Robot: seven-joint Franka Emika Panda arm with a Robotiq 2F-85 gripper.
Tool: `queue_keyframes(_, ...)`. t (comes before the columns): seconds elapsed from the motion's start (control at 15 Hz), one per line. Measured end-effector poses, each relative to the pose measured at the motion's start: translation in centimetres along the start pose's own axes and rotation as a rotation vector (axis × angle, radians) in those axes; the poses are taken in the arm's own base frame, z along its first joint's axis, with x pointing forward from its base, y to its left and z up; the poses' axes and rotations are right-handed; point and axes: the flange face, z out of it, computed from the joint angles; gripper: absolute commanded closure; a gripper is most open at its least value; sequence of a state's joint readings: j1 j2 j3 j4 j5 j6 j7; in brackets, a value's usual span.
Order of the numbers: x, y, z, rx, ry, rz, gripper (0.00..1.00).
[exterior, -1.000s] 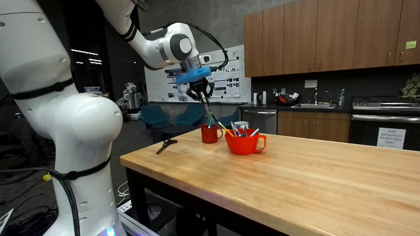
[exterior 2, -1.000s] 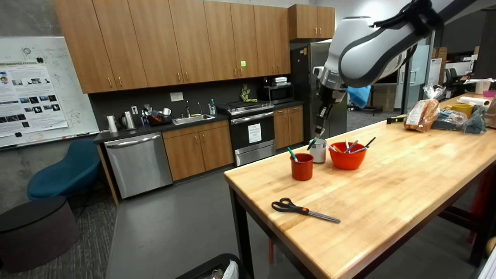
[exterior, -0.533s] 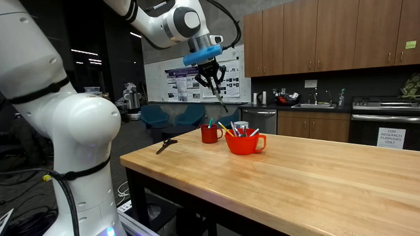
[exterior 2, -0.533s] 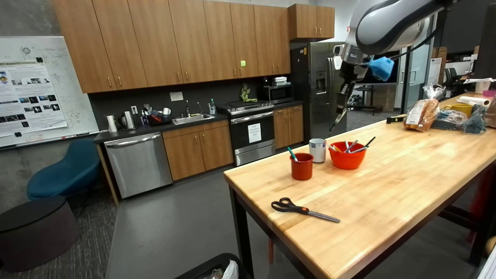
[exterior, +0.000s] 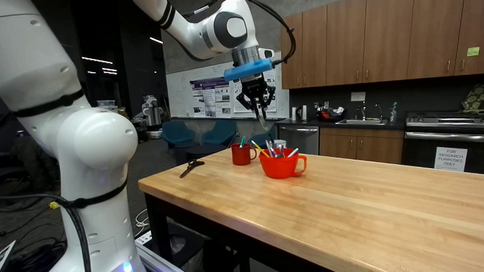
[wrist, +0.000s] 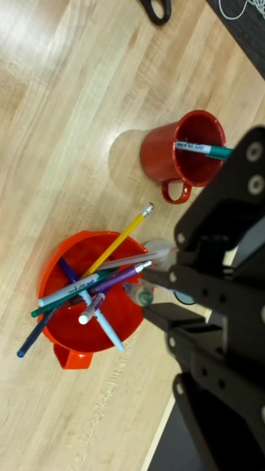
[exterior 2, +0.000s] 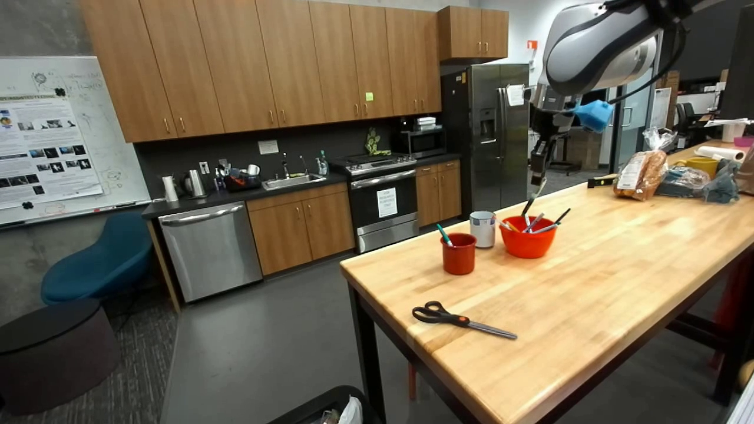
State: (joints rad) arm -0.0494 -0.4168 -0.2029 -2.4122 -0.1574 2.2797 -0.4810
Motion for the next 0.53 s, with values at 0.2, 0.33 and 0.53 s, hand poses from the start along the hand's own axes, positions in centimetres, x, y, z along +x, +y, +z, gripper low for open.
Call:
queue_keyframes(0.2,0.3,0.3,2.7,0.013,-0.043,0.003,0.95)
queue_keyframes(0.33,0.4,0.4,4.4,0.024,-0.076,0.003,0.95)
queue_keyframes(0.53,0.8,0.3,6.2,0.036,-0.112,0.000,0.56)
